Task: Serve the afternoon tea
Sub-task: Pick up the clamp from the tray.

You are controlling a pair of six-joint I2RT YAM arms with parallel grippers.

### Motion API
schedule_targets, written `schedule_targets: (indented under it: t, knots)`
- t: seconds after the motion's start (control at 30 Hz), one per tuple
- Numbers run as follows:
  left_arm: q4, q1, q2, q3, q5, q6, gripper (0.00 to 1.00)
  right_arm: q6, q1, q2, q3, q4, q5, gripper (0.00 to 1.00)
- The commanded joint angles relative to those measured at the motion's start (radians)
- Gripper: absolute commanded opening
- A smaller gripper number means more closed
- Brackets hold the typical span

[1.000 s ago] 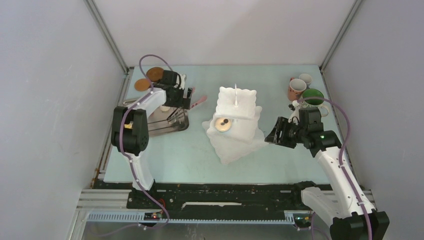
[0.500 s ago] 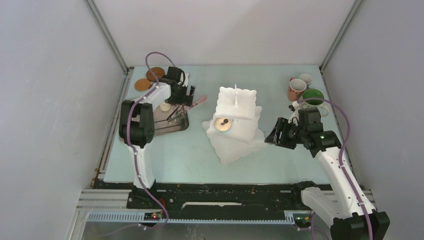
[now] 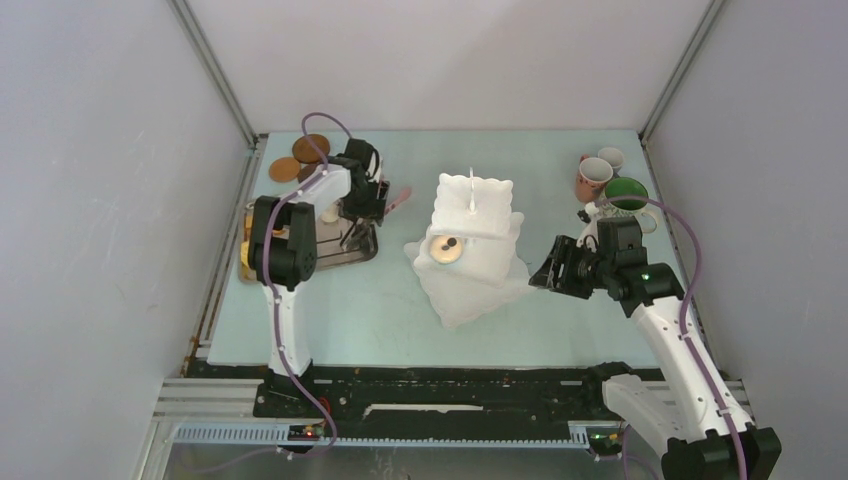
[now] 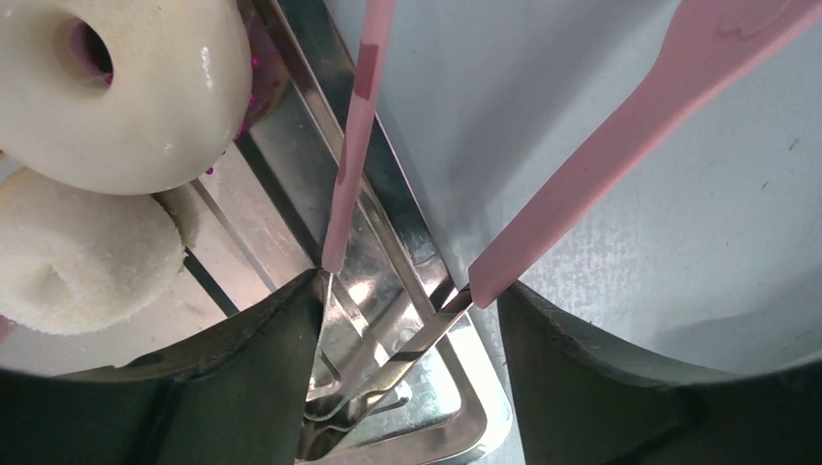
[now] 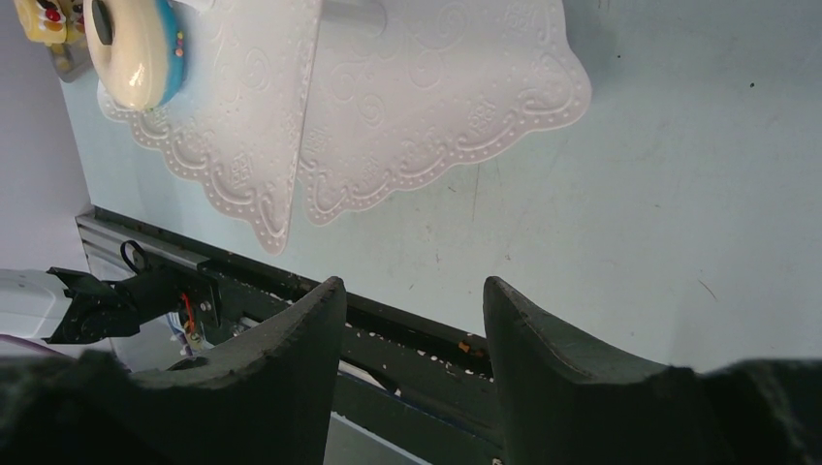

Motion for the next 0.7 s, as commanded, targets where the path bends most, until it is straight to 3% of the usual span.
schedule_targets:
  t: [0.0,0.47,0.67]
  knots:
    - [0.004,-0.022,-0.032,0.002,-0.049,-0.058,0.70,-0.006,0.004,-0.017,0.043,-0.008,0.009,0.57]
    - [0.025,-0.068,-0.110,-0.019,-0.151,-0.072,0.46,-0.019,0.001,-0.055,0.018,-0.019,0.006,0.57]
    - [0.025,-0.083,-0.140,-0.022,-0.151,-0.077,0.40,-0.020,-0.002,-0.063,0.016,-0.021,0.005,0.57]
